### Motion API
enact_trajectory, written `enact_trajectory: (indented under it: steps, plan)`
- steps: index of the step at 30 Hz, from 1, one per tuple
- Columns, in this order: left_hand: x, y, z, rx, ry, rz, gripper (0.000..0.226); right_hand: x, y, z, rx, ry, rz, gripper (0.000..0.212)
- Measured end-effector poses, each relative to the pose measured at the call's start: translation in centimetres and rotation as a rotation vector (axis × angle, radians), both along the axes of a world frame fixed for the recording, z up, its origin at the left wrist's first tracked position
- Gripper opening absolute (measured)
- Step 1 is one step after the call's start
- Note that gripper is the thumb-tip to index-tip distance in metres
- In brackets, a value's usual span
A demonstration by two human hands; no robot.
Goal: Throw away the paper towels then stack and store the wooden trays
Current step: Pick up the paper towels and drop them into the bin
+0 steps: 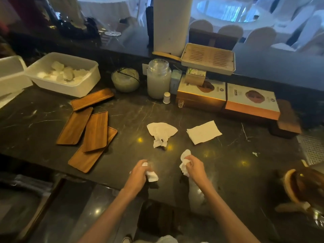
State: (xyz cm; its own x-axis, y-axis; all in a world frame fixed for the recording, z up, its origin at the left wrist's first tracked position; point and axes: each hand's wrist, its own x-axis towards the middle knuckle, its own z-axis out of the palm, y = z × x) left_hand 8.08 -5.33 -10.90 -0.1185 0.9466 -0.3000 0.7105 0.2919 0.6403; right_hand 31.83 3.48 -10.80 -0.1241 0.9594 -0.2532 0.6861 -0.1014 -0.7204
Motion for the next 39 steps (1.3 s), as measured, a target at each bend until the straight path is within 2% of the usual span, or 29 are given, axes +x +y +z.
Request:
enact_trajectory:
  steps: [4,8,10,13,15,18,23,27,29,32,36,39]
  plan:
    - [-3.2,-2.6,0.7,0.044,-0.038,-0.04,0.025,-1.9,-5.5,0.8,-0.01,0.149,-0.109,0.041]
    - [-6.3,-5.7,0.2,0.058,-0.071,-0.135,0.047,-4.7,-11.0,0.7,-0.018,0.247,-0.227,0.049]
    - [-7.6,-7.3,-0.2,0.029,-0.108,-0.131,0.05,-5.7,-13.3,0.4,-0.028,0.243,-0.261,0.044]
    - [-8.5,-10.1,-0.1,-0.098,-0.101,-0.135,0.024,-6.7,-16.6,0.1,-0.1,0.19,-0.298,0.034]
    - [-8.6,-11.8,-0.4,-0.178,-0.097,-0.218,0.028,-6.5,-19.5,0.1,-0.157,0.144,-0.299,0.031]
    - [-8.1,-14.1,-0.2,-0.197,-0.089,-0.344,0.038,-5.5,-23.8,-0.2,-0.094,0.104,-0.253,0.028]
    - [-6.2,-17.6,0.3,-0.177,-0.063,-0.297,0.045,-3.2,-29.3,-0.1,-0.086,0.128,-0.283,0.037]
    - [-4.5,-20.8,-0.5,-0.194,-0.09,-0.265,0.037,-1.7,-32.3,-1.3,-0.163,0.29,-0.392,0.025]
    - [-3.6,-22.3,-1.2,-0.176,-0.111,-0.229,0.035,-1.4,-32.9,-2.4,-0.22,0.243,-0.392,0.016]
    - [-2.3,-23.8,-2.9,-0.224,-0.165,-0.146,0.032,-1.7,-33.6,-4.7,-0.312,0.044,-0.336,0.029]
    - [-1.0,-23.2,-8.9,-0.269,-0.13,-0.033,0.027,-2.7,-33.5,-9.9,-0.443,0.066,-0.306,0.043]
    - [0.0,-22.1,-16.5,-0.301,-0.193,0.075,0.022,-3.8,-33.0,-16.5,-0.396,0.087,-0.363,0.031]
